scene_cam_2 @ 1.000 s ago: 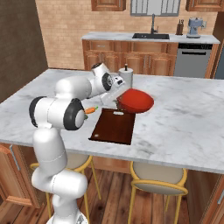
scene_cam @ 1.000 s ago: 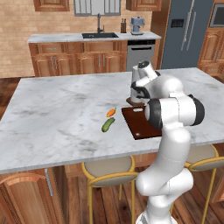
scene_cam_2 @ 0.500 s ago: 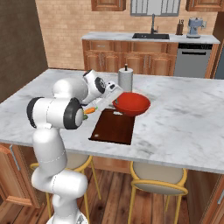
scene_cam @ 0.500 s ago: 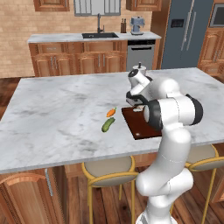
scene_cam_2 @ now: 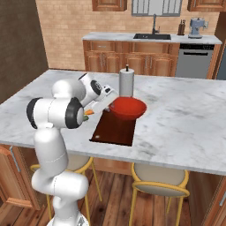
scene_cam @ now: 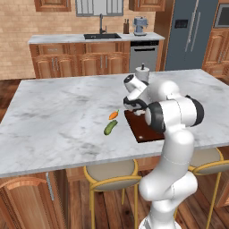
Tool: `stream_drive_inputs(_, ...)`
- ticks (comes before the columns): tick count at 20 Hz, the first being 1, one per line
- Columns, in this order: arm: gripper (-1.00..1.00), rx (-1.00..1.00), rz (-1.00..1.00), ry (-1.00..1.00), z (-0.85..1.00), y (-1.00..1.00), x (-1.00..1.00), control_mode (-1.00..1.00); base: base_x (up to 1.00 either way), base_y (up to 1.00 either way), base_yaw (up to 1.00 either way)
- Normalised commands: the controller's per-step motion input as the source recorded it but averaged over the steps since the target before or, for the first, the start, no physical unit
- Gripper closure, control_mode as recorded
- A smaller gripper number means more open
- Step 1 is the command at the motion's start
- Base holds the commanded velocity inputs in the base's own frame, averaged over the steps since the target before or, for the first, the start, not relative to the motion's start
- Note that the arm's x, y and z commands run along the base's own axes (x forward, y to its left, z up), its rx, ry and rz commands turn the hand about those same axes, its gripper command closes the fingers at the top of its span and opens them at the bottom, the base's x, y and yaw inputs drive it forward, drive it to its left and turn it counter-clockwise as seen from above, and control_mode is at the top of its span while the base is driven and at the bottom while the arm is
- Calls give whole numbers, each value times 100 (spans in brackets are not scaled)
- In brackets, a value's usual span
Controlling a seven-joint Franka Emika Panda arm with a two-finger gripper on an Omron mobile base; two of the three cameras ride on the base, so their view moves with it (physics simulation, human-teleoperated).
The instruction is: Place the two vegetables and bowl onto the tray for setting up a vegetable dip station.
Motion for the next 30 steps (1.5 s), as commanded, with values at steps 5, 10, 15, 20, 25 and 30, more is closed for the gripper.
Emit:
stream_drive_inputs(5, 100, -1, -1, 1, -13, 19, 0, -100, 0, 0, 0)
stream_drive_inputs(10, 100, -7, -6, 1, -22, 24, 1, -100, 0, 0, 0)
stream_drive_inputs(15, 100, -7, -6, 0, -13, 17, 6, -100, 0, 0, 0)
stream_drive_inputs(20, 100, -7, -6, 0, -10, 12, 6, -100, 0, 0, 0)
stream_drive_inputs(25, 100, -5, -5, 0, -7, 8, 3, -100, 0, 0, 0)
stream_drive_inputs(30, 100, -1, -2, 0, -4, 9, 4, -100, 0, 0, 0)
